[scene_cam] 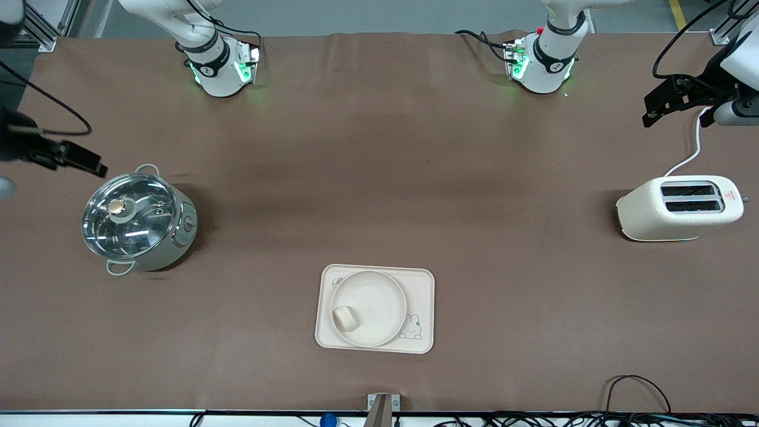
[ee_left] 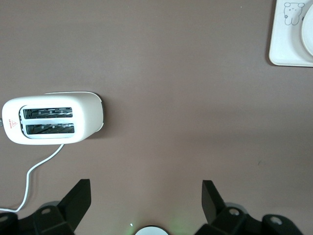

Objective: Place bun in plate and plate on tray

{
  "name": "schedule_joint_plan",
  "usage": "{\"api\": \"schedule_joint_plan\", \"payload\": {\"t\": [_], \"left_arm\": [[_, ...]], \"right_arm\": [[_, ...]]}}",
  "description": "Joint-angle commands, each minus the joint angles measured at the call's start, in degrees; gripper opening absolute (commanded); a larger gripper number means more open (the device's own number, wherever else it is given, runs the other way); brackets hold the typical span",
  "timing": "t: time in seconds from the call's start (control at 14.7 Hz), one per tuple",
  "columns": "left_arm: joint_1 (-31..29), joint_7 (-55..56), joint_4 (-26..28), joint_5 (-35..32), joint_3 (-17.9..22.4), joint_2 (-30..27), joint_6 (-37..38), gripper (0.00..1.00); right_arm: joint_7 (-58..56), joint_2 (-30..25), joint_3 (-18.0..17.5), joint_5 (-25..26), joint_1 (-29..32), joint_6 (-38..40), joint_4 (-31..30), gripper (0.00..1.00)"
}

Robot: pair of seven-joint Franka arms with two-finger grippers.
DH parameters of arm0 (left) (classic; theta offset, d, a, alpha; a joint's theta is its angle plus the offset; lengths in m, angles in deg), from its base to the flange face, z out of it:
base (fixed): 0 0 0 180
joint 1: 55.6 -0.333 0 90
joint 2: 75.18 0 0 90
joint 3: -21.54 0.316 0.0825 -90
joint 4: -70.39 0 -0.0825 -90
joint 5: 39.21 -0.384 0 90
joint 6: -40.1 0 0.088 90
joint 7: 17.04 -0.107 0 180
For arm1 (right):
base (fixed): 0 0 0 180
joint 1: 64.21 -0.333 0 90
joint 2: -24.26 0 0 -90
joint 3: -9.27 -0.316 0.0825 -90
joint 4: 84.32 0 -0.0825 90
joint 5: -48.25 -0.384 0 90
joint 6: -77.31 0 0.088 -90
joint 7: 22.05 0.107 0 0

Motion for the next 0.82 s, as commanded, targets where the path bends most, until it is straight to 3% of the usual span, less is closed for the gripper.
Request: {"api": "schedule_joint_plan", "payload": {"t": [0.0,0.2,0.41,0.75], "left_arm": [[0.15,-0.15,-0.73,-0.33,-0.34,-0.36,1.92,1.00],[0.33,-0.50,-0.73,-0.33,-1.30,-0.36,2.01,1.00],[0.15,-0.67,-0.73,-0.33,-1.66,-0.09,1.74,1.00],[0.06,-0.67,-0.21,-0.33,-1.75,-1.15,-0.71,1.00]], "right_arm": [[-0.44,-7.64,-1.05,1.48,7.28,3.41,-5.91,1.00],[-0.97,-10.20,-2.62,4.21,7.65,5.53,-5.99,1.00],[-1.23,-10.20,-7.10,4.12,10.20,4.49,-5.99,1.00],[-1.58,-9.86,-7.38,3.69,8.62,1.94,-5.73,1.00]]}}
